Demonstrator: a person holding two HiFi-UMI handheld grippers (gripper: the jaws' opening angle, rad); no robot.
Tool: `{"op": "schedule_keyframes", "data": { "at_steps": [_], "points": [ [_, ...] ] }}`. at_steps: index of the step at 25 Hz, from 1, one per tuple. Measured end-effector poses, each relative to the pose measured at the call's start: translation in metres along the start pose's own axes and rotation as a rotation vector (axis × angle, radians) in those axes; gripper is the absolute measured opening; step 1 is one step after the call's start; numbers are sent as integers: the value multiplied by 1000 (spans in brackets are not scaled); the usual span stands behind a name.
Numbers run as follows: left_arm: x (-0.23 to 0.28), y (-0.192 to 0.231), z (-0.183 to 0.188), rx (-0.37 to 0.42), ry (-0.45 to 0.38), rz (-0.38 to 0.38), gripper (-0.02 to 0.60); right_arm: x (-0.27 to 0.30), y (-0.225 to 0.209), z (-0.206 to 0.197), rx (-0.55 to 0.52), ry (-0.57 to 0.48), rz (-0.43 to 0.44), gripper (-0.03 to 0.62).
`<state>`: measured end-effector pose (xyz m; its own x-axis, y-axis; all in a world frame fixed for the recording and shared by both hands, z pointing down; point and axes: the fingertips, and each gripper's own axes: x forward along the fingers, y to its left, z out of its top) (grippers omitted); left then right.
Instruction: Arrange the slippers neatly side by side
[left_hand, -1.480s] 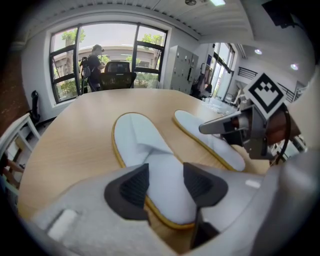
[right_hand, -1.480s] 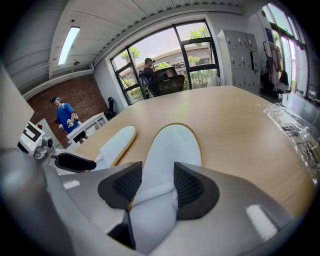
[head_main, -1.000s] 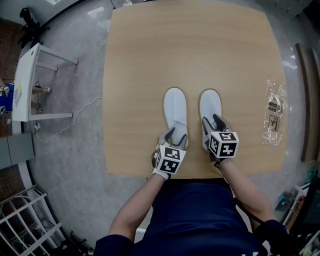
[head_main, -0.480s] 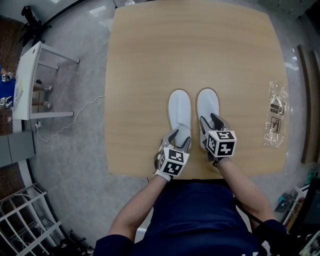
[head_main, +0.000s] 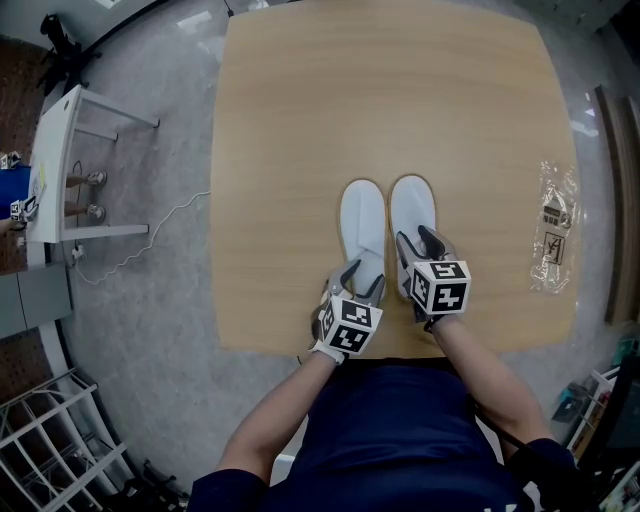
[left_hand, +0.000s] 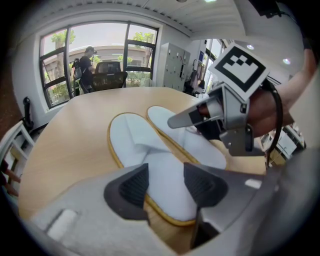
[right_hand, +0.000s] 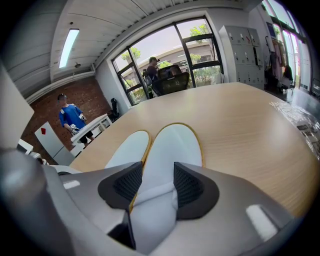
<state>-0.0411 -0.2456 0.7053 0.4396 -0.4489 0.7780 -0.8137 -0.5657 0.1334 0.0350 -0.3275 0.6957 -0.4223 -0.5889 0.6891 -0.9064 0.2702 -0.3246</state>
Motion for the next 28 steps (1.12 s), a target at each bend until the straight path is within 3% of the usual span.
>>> {"op": "schedule_keyframes", "data": {
  "at_steps": [11, 18, 28],
  "points": [
    [1, -1, 0, 11, 3, -5, 221, 0, 7, -1, 38, -3, 15, 204],
    [-4, 0, 4, 1, -18, -15, 228, -17, 13, 16, 33, -68, 28, 192],
    [-22, -3, 46, -34, -121, -24, 224, -38, 18, 14, 36, -93, 64, 176]
  ]
}}
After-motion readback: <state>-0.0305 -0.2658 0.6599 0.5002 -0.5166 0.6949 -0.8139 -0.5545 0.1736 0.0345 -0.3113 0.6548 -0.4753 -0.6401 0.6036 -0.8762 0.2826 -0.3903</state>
